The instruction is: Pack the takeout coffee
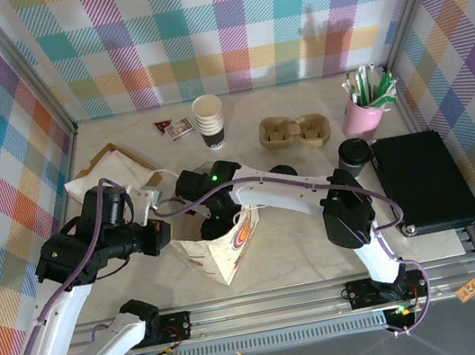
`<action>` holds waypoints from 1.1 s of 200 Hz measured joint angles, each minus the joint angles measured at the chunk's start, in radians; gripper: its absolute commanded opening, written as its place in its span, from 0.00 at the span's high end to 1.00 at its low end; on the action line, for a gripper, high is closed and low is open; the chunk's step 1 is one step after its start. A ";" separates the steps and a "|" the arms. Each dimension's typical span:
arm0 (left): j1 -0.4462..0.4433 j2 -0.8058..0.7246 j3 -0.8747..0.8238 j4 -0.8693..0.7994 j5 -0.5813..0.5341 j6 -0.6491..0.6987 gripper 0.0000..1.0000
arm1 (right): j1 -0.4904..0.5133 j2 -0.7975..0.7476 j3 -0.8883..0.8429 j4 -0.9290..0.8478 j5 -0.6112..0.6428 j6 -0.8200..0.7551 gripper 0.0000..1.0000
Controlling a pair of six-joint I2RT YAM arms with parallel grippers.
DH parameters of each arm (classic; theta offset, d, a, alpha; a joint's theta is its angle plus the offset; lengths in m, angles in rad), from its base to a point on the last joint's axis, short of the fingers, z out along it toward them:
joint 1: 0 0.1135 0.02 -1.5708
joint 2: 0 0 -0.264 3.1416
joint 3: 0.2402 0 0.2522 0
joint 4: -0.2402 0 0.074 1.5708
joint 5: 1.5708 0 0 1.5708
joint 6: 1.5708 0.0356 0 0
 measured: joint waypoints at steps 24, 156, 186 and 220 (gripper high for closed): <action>0.000 -0.002 0.000 0.002 -0.004 0.000 1.00 | 0.000 -0.024 0.040 -0.019 0.012 0.008 0.23; 0.000 -0.003 0.011 0.003 -0.042 -0.015 0.79 | -0.016 -0.195 0.099 0.027 0.032 0.064 0.24; -0.001 -0.003 0.012 0.005 -0.041 -0.019 0.79 | -0.030 -0.257 0.099 0.067 0.032 0.067 0.24; -0.002 0.003 0.038 0.005 -0.041 -0.028 0.63 | -0.040 -0.303 0.105 0.102 0.030 0.067 0.24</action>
